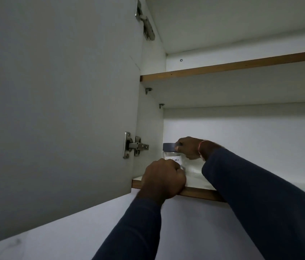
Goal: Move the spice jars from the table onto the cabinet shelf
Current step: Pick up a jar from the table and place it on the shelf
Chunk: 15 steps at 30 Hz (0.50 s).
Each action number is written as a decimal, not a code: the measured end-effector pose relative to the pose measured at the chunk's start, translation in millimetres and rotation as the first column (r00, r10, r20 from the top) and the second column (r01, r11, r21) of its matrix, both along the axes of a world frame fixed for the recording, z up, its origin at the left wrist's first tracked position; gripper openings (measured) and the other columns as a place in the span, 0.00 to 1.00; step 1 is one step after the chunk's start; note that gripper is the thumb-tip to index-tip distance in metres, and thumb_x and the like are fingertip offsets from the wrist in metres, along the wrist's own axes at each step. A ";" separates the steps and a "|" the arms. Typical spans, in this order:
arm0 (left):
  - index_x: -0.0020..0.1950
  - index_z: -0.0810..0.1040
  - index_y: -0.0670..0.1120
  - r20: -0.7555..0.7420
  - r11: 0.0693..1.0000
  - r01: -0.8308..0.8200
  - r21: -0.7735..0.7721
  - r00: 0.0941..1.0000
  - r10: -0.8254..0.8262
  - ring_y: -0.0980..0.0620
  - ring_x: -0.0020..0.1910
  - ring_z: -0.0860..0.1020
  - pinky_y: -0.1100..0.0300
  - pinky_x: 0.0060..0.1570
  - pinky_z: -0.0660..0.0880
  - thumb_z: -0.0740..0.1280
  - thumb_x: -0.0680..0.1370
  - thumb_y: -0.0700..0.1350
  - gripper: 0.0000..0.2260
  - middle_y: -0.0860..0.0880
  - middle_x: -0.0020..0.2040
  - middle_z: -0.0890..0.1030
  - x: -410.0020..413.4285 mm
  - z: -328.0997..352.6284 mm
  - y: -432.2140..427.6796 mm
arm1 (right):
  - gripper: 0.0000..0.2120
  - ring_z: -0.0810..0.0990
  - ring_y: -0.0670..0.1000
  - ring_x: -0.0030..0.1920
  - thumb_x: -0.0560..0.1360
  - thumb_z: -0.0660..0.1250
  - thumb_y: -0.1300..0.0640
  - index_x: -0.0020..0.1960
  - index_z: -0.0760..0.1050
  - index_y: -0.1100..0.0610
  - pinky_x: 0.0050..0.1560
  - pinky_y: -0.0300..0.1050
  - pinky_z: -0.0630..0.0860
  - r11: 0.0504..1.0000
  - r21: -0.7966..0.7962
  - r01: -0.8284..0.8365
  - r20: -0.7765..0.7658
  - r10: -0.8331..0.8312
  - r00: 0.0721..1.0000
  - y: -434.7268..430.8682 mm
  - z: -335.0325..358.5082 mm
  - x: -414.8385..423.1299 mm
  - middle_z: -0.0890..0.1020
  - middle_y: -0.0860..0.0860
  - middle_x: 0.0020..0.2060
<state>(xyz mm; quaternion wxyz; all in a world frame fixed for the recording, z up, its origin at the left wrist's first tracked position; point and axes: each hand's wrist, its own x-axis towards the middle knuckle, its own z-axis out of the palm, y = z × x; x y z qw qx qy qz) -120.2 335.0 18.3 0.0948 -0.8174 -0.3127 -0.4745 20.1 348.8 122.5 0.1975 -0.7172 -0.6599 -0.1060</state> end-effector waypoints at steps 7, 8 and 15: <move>0.41 0.79 0.46 -0.114 0.988 -0.016 -0.156 0.993 -0.002 0.48 0.41 0.75 0.58 0.39 0.68 0.59 0.76 0.49 0.12 0.46 0.45 0.82 4.3 4.7 6.4 | 0.19 0.79 0.58 0.58 0.82 0.56 0.49 0.64 0.72 0.62 0.59 0.49 0.72 0.993 -0.038 0.107 0.126 -0.102 0.987 40.2 -2.1 1.1 0.80 0.59 0.59; 0.47 0.80 0.45 -0.207 0.972 -0.056 -0.227 0.978 0.008 0.46 0.45 0.77 0.56 0.43 0.72 0.58 0.77 0.50 0.13 0.45 0.50 0.82 6.6 8.9 7.4 | 0.19 0.78 0.58 0.59 0.81 0.57 0.50 0.65 0.71 0.61 0.60 0.50 0.72 0.993 -0.017 0.116 0.127 -0.113 0.985 44.4 -4.0 3.0 0.79 0.58 0.60; 0.67 0.69 0.34 -0.504 0.876 -0.062 -0.478 0.836 -0.216 0.39 0.65 0.71 0.51 0.64 0.66 0.51 0.84 0.39 0.16 0.34 0.67 0.71 18.8 26.3 4.5 | 0.20 0.78 0.57 0.58 0.78 0.64 0.47 0.65 0.70 0.57 0.58 0.49 0.72 0.989 0.065 0.131 0.178 -0.140 0.974 67.3 -9.0 13.2 0.78 0.57 0.60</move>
